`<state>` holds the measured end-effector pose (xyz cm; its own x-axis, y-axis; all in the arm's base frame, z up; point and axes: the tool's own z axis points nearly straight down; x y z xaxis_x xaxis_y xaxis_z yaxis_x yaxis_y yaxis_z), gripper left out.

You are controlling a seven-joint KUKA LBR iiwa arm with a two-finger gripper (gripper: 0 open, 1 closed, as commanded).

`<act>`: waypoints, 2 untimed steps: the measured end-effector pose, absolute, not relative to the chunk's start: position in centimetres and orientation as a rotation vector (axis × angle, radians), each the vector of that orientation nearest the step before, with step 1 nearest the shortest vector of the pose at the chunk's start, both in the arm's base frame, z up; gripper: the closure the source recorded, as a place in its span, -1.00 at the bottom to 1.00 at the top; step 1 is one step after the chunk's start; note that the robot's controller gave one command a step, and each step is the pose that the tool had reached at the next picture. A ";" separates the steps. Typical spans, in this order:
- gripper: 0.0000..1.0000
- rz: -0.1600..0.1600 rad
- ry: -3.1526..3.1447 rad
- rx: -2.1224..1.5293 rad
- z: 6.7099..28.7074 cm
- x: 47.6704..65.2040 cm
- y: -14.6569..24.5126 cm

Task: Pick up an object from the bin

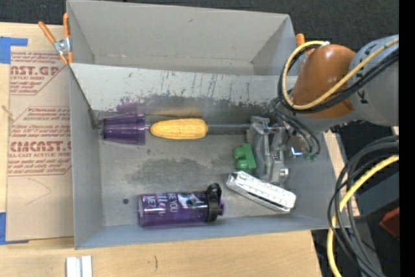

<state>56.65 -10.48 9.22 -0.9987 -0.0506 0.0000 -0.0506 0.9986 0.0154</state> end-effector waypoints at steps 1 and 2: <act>-1.00 0.002 -3.138 0.300 8.9 56.4 -8.8; -1.00 -0.009 -3.115 0.490 7.9 56.4 -5.3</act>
Offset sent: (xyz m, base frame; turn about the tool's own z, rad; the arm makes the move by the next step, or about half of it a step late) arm -0.0060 0.0736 -0.0222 -0.2632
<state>56.38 -5.32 7.95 -0.9516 -0.3072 -0.0123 -0.3073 0.9516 0.0039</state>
